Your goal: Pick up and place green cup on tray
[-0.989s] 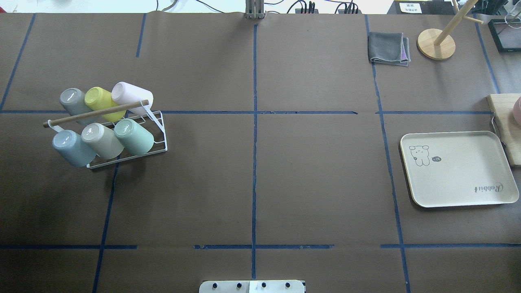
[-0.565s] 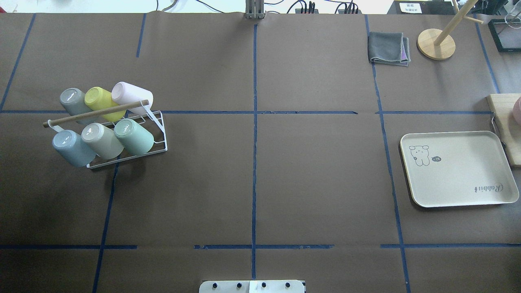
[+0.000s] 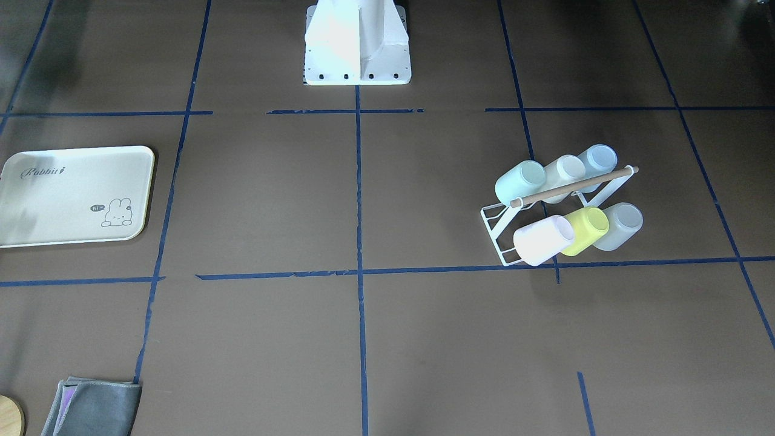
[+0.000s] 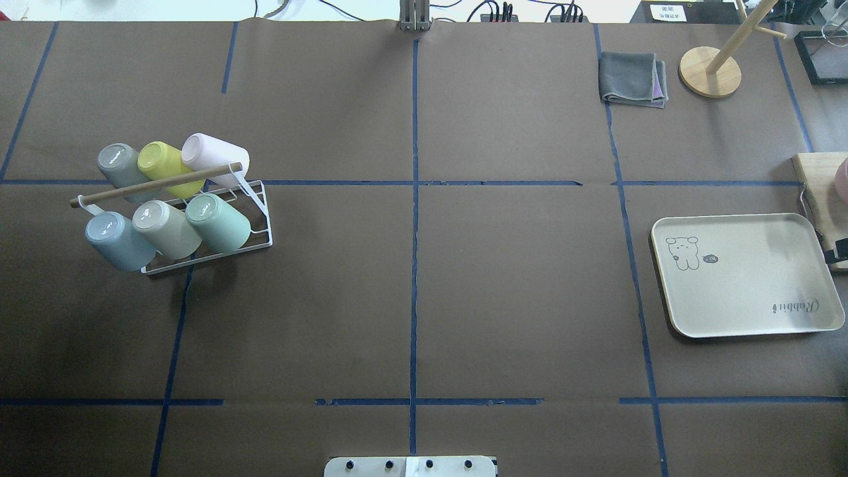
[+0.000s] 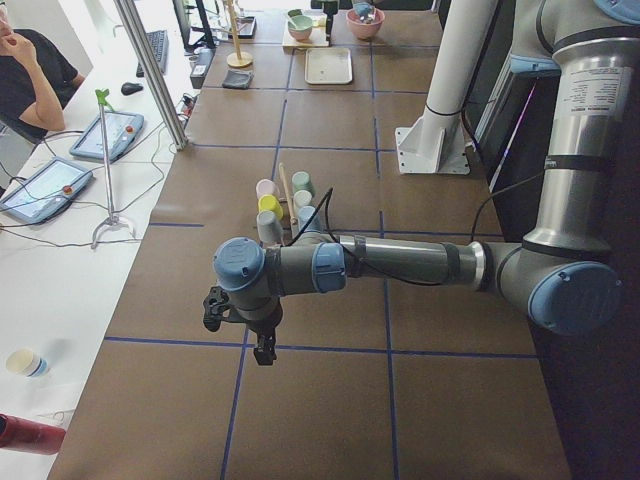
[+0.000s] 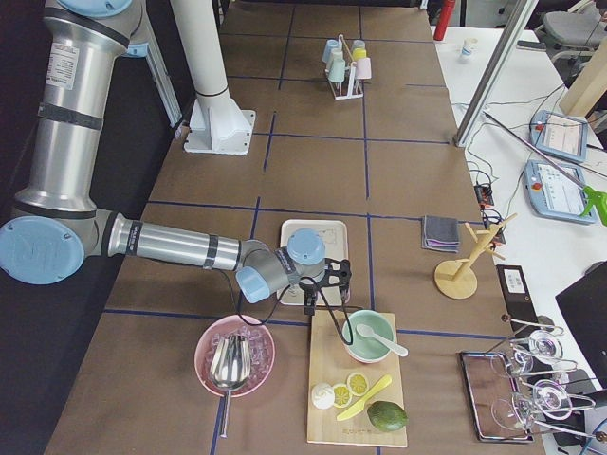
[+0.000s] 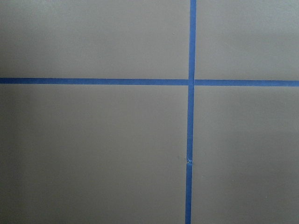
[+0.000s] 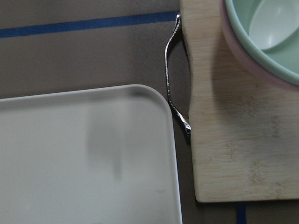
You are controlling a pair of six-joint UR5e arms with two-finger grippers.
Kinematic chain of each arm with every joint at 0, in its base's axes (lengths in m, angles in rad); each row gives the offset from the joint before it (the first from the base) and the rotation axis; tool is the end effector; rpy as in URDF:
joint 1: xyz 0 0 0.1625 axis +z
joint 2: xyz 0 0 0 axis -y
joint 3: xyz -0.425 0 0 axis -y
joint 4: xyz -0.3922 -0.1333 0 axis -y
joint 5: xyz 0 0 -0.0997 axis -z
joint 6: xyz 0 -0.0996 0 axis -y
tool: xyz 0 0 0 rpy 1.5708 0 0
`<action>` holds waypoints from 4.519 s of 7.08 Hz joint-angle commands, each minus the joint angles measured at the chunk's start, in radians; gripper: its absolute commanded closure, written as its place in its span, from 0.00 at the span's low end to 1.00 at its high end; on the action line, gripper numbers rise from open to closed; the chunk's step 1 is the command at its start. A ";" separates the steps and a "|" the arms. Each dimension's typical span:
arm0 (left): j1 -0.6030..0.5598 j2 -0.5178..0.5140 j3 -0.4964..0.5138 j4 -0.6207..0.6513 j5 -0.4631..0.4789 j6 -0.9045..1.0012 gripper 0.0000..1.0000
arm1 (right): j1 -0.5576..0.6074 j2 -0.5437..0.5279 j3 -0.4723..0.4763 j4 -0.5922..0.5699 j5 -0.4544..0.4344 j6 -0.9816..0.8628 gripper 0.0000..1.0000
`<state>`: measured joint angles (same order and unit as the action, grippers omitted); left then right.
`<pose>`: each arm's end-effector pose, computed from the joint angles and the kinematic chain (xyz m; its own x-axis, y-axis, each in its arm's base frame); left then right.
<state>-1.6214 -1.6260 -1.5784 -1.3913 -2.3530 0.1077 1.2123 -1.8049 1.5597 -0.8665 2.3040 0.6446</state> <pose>-0.0886 -0.5018 0.6440 0.7056 -0.0105 -0.7085 -0.0258 0.9988 -0.0405 -0.0794 -0.4017 0.6933 0.6620 0.0740 0.7458 -0.1041 0.9945 -0.0063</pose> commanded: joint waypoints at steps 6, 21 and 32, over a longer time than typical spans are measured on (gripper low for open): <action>0.000 0.003 -0.014 0.000 0.000 0.001 0.00 | -0.102 -0.004 -0.067 0.003 -0.034 0.026 0.07; 0.000 0.002 -0.015 -0.002 0.001 0.001 0.00 | -0.034 -0.040 0.069 0.231 0.015 0.095 1.00; 0.000 0.002 -0.015 -0.002 0.001 0.003 0.00 | -0.285 0.383 0.319 -0.021 -0.072 0.644 1.00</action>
<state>-1.6214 -1.6245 -1.5934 -1.3929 -2.3516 0.1104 1.0591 -1.4464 1.8000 -0.7706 2.3879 1.2695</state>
